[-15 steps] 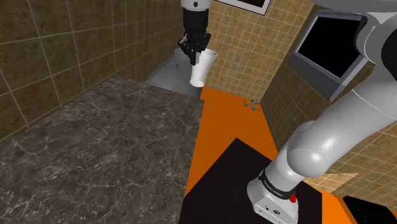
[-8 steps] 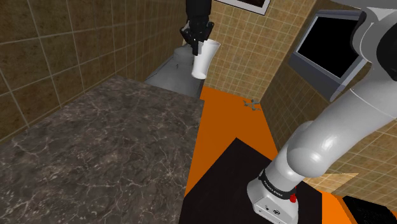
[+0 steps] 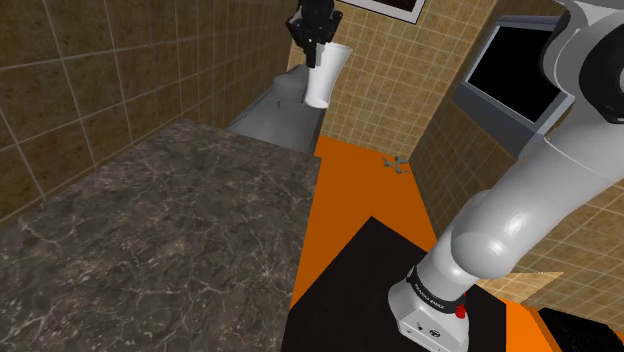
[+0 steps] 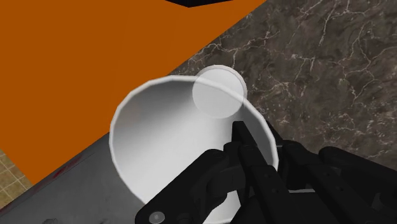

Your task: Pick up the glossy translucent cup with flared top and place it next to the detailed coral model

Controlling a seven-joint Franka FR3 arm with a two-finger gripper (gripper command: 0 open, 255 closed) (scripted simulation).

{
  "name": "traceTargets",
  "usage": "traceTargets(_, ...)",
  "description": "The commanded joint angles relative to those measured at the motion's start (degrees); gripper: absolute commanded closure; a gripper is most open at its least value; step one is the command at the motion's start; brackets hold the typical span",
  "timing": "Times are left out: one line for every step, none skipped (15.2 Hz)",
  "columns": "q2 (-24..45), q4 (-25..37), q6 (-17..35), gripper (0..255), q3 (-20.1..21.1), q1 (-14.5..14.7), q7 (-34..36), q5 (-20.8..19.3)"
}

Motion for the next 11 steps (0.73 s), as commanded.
traceTargets(-0.23, 0.27, -0.79, 255, 0.73, 0.57, 1.20, 0.28)
traceTargets(-0.40, 0.22, -1.20, 255, 1.51, 1.17, 2.56, 0.60)
traceTargets(-0.51, 0.24, -1.61, 255, 2.31, 1.77, 3.95, 0.91)
traceTargets(-0.55, 0.33, -2.04, 255, 3.13, 2.37, 5.36, 1.21)
traceTargets(-0.52, 0.49, -2.48, 255, 3.95, 2.98, 6.79, 1.50)
traceTargets(-0.42, 0.73, -2.92, 255, 4.80, 3.59, 8.24, 1.77)
traceTargets(-0.25, 1.04, -3.36, 255, 5.67, 4.20, 9.72, 2.02)
traceTargets(0.00, 1.43, -3.82, 255, 6.53, 4.85, 11.23, 2.24)
traceTargets(0.32, 1.89, -4.28, 255, 7.42, 5.49, 12.77, 2.44)
traceTargets(0.72, 2.43, -4.75, 255, 8.33, 6.14, 14.33, 2.61)
traceTargets(1.21, 3.05, -5.23, 255, 9.26, 6.80, 15.93, 2.75)
